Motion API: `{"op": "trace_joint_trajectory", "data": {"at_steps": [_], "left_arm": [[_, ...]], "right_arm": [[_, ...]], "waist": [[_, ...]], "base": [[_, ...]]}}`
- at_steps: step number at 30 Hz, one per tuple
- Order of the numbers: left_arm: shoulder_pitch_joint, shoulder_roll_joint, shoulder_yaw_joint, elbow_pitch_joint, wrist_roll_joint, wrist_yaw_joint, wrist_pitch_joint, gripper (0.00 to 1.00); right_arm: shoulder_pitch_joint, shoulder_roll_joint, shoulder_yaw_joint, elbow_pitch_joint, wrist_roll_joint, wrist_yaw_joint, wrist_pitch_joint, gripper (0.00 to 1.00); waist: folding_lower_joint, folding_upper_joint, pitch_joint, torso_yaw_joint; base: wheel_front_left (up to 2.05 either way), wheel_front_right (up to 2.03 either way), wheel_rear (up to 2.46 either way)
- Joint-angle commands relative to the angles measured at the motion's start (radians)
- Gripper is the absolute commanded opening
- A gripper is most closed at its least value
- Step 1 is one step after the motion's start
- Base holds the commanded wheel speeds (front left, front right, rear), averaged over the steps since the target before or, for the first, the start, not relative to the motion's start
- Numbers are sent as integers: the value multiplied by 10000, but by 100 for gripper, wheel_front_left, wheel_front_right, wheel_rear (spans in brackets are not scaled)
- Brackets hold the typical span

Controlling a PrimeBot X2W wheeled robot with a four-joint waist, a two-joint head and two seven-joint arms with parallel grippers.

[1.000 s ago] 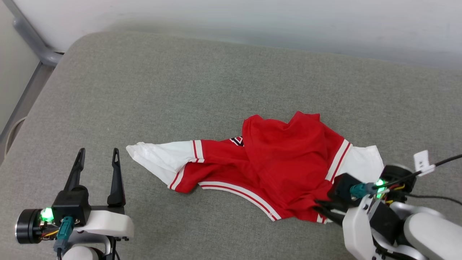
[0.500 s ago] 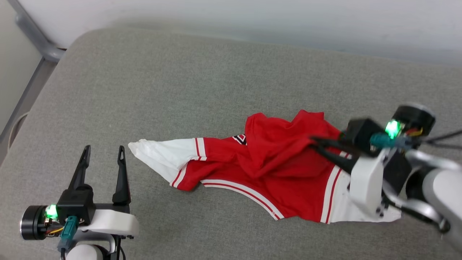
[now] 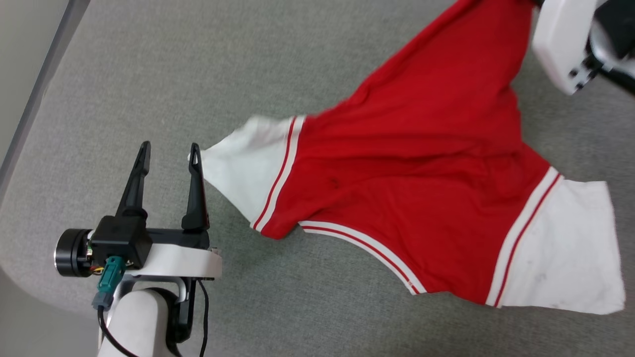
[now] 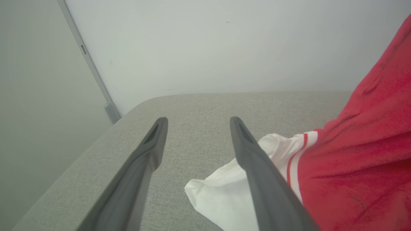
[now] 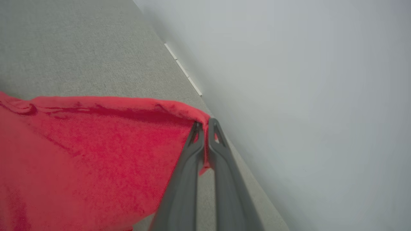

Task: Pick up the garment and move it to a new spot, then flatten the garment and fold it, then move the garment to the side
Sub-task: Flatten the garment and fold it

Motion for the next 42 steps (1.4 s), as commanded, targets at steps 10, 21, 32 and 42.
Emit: {"op": "trace_joint_trajectory", "data": {"at_steps": [10,21,32,42], "left_arm": [[-519,-516,278,-80,187,-335,-24,100],[-379,-629,682,122,385,-528,-24,100],[133,-164,1371,180,538,-943,-24,100],[437,685,1802,726,234,-1486,25,100]], "right_arm": [[-1078,354,729,4405,-517,-15,498,0],[-746,737,1030,5104,618,-15,270,100],[883,359,463,4269,619,-15,-3935,100],[4161,665,-2092,2550,-559,-15,-6419,100]], "waist": [[-2,0,1192,847],[-2,0,860,589],[-2,0,-701,-359],[-2,0,-1854,-1570]], "base": [[0,0,0],[0,0,0],[0,0,0],[0,0,0]]}}
